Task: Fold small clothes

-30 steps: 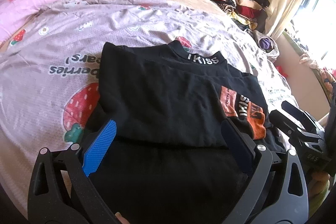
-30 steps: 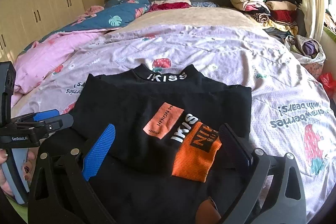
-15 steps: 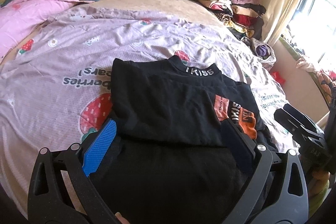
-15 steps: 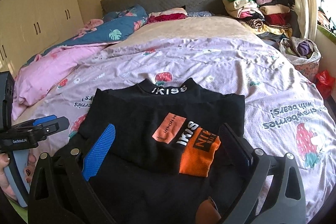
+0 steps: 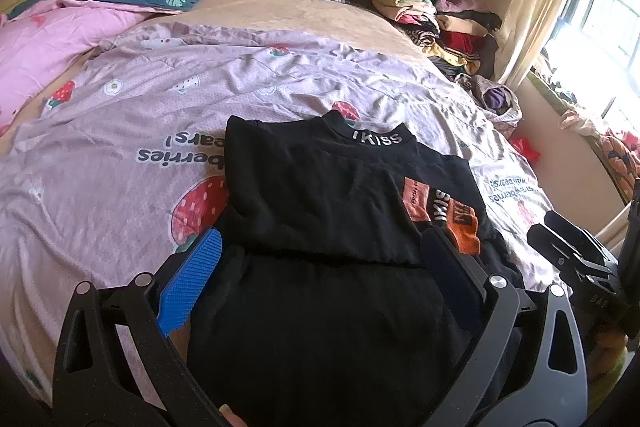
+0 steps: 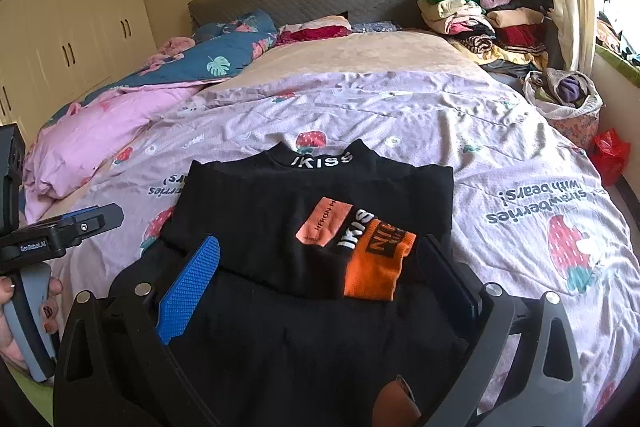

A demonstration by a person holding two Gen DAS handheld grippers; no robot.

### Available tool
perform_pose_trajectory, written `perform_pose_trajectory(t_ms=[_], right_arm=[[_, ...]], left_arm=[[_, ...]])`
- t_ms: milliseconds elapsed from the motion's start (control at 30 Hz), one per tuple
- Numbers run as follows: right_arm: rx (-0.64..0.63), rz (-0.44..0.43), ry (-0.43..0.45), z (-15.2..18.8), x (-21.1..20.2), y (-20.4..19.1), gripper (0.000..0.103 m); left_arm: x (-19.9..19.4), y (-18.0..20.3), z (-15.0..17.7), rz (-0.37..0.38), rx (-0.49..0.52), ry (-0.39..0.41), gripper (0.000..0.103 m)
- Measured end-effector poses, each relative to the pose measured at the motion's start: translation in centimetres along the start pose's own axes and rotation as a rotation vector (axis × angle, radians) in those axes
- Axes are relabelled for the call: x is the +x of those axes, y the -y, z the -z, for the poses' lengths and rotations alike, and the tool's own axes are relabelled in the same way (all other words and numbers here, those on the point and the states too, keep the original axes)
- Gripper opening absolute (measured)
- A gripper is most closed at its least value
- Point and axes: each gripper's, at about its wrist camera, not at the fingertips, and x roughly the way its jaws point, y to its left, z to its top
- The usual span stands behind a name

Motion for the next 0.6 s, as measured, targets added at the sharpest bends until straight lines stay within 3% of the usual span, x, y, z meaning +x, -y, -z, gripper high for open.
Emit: perform_pose_trajectory(t_ms=[600], right_arm=[[-0.027,0.013,-0.022,2.4,-2.9,-1.1,0.098]], left_arm=[[-2.1,-0.8,2.1,-0.016,0.025,-0.006,0.093]])
